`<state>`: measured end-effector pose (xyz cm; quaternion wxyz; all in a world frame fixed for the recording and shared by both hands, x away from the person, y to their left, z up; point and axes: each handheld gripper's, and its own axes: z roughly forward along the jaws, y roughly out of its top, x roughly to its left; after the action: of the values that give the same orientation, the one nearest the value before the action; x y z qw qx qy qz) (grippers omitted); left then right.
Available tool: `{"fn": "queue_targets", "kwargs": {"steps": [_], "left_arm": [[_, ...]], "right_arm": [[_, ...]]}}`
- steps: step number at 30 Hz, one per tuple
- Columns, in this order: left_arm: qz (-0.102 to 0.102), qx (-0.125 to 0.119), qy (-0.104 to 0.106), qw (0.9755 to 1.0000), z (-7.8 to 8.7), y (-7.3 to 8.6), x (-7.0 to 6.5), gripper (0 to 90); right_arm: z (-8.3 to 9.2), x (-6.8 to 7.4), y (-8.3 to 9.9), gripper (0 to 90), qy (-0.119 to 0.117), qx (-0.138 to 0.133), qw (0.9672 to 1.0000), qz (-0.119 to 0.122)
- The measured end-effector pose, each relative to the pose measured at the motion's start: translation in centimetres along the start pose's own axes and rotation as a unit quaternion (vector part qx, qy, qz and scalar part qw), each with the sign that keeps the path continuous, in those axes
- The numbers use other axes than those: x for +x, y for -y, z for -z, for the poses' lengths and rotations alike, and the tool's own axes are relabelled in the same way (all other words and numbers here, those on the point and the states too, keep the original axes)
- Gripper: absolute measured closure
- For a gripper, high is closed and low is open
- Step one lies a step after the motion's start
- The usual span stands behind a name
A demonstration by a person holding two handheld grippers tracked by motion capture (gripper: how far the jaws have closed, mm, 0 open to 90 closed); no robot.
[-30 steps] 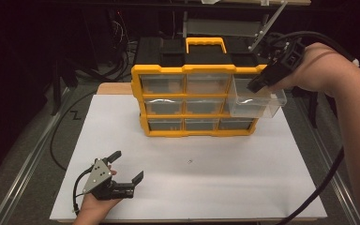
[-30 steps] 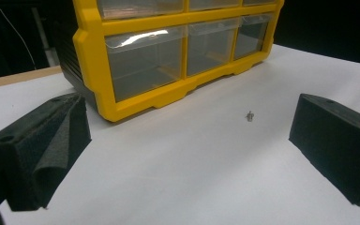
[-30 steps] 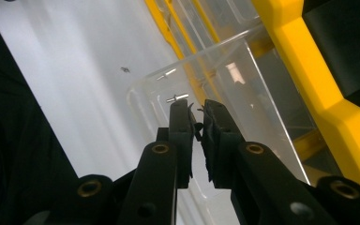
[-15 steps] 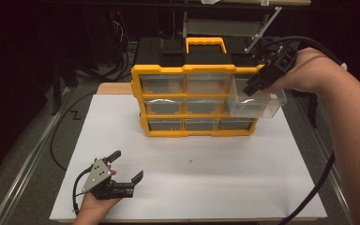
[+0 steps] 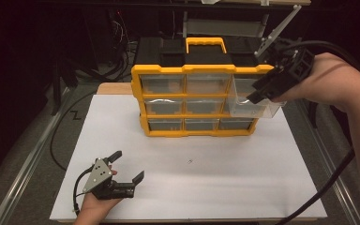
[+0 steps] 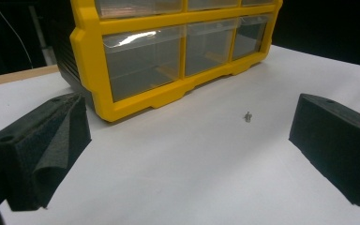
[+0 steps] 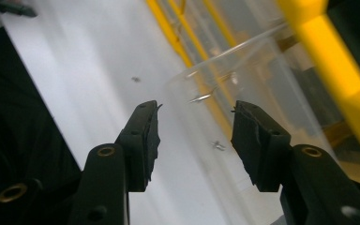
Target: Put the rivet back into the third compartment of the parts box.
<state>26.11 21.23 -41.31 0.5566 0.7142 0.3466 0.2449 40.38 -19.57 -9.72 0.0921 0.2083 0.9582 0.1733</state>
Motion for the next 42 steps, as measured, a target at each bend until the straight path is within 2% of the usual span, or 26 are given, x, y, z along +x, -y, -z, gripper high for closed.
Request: {"fn": "queue_targets", "kwargs": {"steps": [9,15,20,26,30,37,40,42], "left_arm": [[0.002,-0.002,0.000,1.0000,0.0,0.0,-0.1,0.1],[0.000,-0.002,0.001,1.0000,0.0,0.0,-0.1,0.1],[-0.002,-0.001,0.001,1.0000,0.0,-0.1,-0.1,0.1],[0.001,-0.002,0.001,1.0000,0.0,0.0,-0.1,0.1],[0.001,-0.002,0.001,1.0000,0.1,0.0,-0.1,0.1],[0.000,-0.002,0.001,1.0000,0.1,0.0,0.0,0.1],[0.001,-0.002,0.001,1.0000,0.1,0.0,0.0,0.1],[0.001,-0.002,0.001,1.0000,0.1,0.0,0.0,0.2]], "right_arm": [[-1.4,2.8,1.9,50.6,-0.025,0.010,0.9995,0.017],[-3.9,4.0,2.7,46.5,-0.043,0.020,0.9986,0.026],[-7.1,4.9,3.2,39.8,-0.054,0.031,0.9977,0.028],[-11.7,5.7,3.9,24.6,-0.061,0.049,0.9965,0.029],[-14.5,6.2,4.4,18.4,-0.064,0.049,0.9964,0.027],[-19.5,6.5,5.8,13.1,-0.060,0.050,0.9969,0.010],[-21.4,6.6,6.4,9.1,-0.062,0.050,0.9968,0.004],[-22.6,6.7,6.7,3.0,-0.065,0.054,0.9964,-0.002]]}}
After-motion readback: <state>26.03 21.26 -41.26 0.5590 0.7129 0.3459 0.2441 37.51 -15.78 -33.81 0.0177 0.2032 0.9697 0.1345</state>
